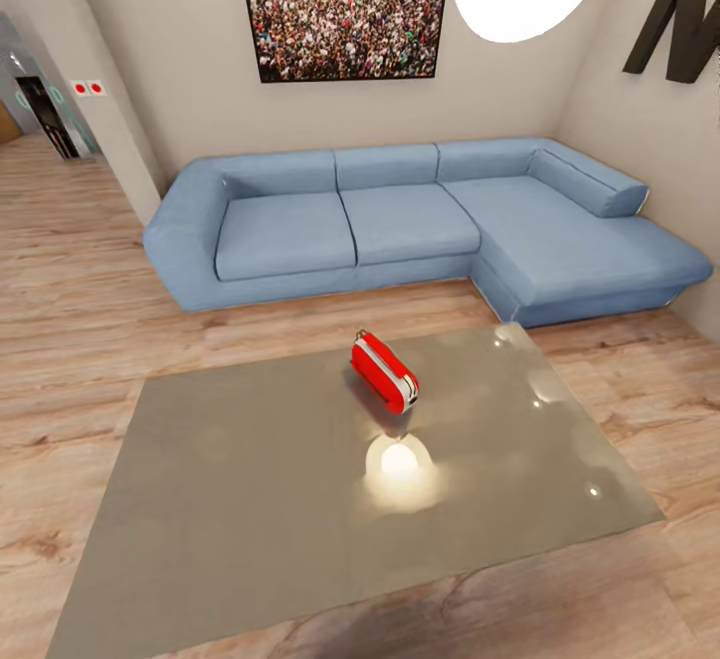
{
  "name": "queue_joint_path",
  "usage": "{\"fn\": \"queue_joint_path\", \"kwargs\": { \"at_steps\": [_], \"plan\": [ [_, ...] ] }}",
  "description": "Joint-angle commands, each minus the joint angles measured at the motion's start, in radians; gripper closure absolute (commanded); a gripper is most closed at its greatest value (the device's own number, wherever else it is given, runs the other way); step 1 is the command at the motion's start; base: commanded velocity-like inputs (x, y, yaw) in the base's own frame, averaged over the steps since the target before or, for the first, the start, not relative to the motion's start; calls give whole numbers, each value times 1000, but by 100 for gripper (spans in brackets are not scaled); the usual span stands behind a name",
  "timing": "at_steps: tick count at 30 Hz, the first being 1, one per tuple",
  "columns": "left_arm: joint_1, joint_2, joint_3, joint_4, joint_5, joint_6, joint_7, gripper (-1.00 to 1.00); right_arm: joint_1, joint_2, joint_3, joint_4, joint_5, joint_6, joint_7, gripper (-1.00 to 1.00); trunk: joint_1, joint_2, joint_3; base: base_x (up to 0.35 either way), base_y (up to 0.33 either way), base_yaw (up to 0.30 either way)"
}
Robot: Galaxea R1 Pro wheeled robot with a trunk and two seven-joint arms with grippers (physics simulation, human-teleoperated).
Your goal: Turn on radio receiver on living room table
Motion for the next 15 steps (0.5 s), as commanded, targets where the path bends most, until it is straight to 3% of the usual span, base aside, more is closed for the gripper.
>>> {"fn": "queue_joint_path", "kwargs": {
  "at_steps": [1,15],
  "plan": [
    [0,0,0,0,0,0,0,100,0,0,0,0,0,0,0,-100,0,0,2,0,0,0],
    [0,0,0,0,0,0,0,100,0,0,0,0,0,0,0,-100,0,0,23,0,0,0]
  ]
}}
